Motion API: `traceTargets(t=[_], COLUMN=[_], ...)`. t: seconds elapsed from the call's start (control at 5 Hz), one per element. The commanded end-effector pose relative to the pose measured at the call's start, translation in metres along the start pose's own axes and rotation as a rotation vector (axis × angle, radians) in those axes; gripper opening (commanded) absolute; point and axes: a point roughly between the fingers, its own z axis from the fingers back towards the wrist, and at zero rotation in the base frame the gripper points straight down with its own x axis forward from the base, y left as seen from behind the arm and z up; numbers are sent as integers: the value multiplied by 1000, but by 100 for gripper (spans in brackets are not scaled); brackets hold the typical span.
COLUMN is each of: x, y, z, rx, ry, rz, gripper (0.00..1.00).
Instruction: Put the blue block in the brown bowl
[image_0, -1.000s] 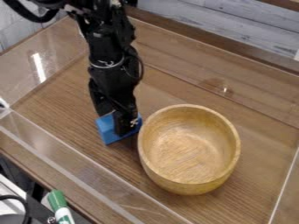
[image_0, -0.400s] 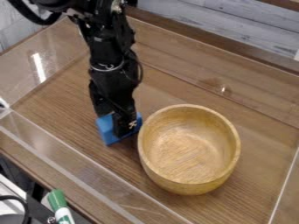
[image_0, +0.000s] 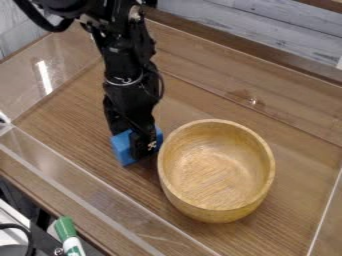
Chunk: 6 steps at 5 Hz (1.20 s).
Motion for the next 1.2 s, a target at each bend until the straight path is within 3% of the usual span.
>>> traceTargets(t=[0.0,1.0], x=[5,6], y=[9,15], z=[5,-10], rx=[25,31], ry=[-31,-36], rz=[8,-3], gripper=[100,100])
